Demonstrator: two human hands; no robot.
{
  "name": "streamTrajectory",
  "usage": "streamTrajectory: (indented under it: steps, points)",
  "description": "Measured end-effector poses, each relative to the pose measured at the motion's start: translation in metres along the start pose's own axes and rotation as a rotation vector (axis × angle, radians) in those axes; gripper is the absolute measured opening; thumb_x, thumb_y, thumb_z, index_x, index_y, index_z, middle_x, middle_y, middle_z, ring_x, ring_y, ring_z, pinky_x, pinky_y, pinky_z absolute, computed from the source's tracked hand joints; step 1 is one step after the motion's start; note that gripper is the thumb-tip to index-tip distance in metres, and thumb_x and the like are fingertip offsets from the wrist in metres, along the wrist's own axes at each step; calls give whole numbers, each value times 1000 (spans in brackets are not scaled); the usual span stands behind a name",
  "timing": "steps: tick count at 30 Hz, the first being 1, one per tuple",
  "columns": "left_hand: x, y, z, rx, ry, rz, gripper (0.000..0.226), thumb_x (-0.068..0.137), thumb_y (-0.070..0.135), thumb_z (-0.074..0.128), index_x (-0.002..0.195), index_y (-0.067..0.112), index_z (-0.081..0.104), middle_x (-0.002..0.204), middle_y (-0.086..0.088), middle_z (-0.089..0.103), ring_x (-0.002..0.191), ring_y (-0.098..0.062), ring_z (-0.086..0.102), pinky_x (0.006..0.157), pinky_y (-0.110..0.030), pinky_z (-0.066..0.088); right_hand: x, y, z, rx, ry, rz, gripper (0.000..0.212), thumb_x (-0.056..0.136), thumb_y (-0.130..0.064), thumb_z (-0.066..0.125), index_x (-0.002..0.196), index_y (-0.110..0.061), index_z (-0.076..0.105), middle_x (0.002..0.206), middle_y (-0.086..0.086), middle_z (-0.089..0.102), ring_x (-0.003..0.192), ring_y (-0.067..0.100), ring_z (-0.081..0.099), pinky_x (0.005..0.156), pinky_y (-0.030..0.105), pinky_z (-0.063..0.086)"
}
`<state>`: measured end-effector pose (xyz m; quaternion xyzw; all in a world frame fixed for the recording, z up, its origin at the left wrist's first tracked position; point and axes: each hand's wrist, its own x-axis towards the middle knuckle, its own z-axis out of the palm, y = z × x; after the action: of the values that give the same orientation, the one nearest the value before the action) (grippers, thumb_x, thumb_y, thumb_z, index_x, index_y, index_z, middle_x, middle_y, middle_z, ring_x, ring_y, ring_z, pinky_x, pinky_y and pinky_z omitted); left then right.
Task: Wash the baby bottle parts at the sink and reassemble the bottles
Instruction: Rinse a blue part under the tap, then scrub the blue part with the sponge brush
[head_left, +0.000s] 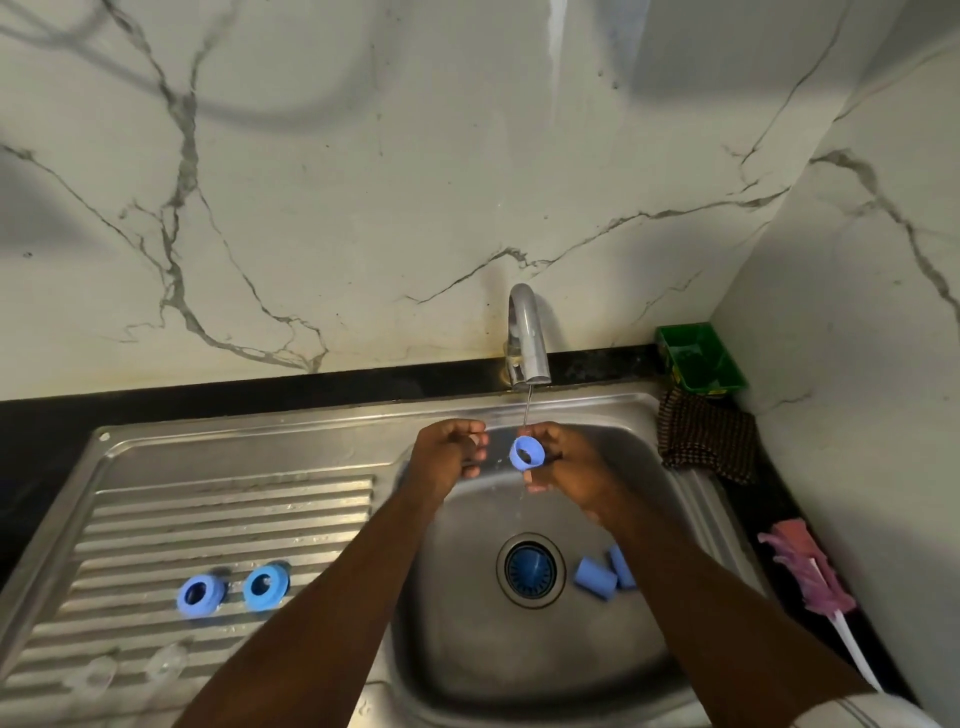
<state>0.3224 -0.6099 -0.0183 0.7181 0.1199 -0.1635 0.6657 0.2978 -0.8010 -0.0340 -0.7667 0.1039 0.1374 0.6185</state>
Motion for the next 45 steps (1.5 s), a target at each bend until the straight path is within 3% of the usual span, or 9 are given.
streamTrajectory:
  steps: [5, 10, 18, 21, 24, 28, 33, 37, 45]
  points:
    - [-2, 4, 3, -3, -23, -42, 21, 99, 7, 58, 118, 6, 67, 110, -15, 72, 91, -23, 69, 71, -28, 58, 11, -10, 2, 42, 110, -13, 45, 75, 14, 74, 116, -1, 63, 106, 14, 69, 93, 26, 67, 74, 27, 59]
    - [-10, 5, 3, 30, -98, -124, 26, 99, 22, 61, 122, 10, 66, 111, -14, 73, 102, -30, 70, 72, -28, 60, 3, -11, 3, -63, -74, 40, 48, 76, 9, 76, 119, -5, 60, 111, 14, 69, 100, 30, 68, 79, 38, 60]
    - [-42, -13, 35, 28, -334, -287, 17, 95, 22, 67, 107, 10, 66, 95, -12, 71, 83, -17, 68, 73, -26, 59, -30, -13, -9, -408, -202, 49, 12, 82, -5, 74, 90, -13, 69, 69, 7, 65, 60, 14, 58, 53, 25, 49]
    - [-54, -27, 48, -90, -346, -339, 22, 96, 18, 65, 111, 2, 68, 102, -17, 70, 86, -24, 69, 78, -30, 60, -49, -5, -18, -495, -209, 27, 28, 82, -11, 78, 107, -13, 67, 86, 8, 71, 66, 12, 61, 53, 19, 48]
    - [-69, -35, 62, -177, -341, -416, 26, 98, 28, 62, 109, 4, 68, 95, -15, 70, 82, -23, 67, 74, -30, 60, -66, 10, -27, -464, -79, 59, 54, 81, -17, 80, 131, -12, 59, 120, 9, 66, 95, 22, 68, 66, 30, 57]
    - [-84, -47, 82, -123, -393, -558, 50, 95, 50, 60, 115, 4, 65, 98, -18, 73, 72, -22, 67, 60, -27, 56, -102, 32, -62, -593, 107, 56, 33, 91, -20, 66, 122, -8, 66, 127, 8, 63, 120, 25, 57, 103, 34, 42]
    - [-104, -56, 105, -93, -412, -539, 55, 95, 58, 54, 118, 8, 63, 101, -14, 73, 68, -20, 66, 67, -29, 46, -189, 66, -132, -761, 550, 131, 23, 92, -25, 59, 109, -14, 70, 118, 10, 67, 112, 31, 62, 90, 34, 45]
    - [-120, -54, 116, -88, -292, -450, 50, 96, 57, 53, 110, 9, 62, 79, -9, 58, 56, -15, 54, 59, -26, 39, -231, 85, -152, -831, 706, 383, 25, 96, -28, 54, 116, -17, 64, 115, 8, 64, 104, 31, 64, 74, 31, 41]
    - [-145, -42, 108, -184, -254, -296, 50, 101, 53, 42, 110, 8, 59, 70, -7, 57, 40, -8, 50, 57, -27, 37, -250, 101, -154, -1023, 690, 521, 23, 92, -30, 57, 114, -25, 64, 108, 3, 68, 97, 28, 67, 72, 34, 48]
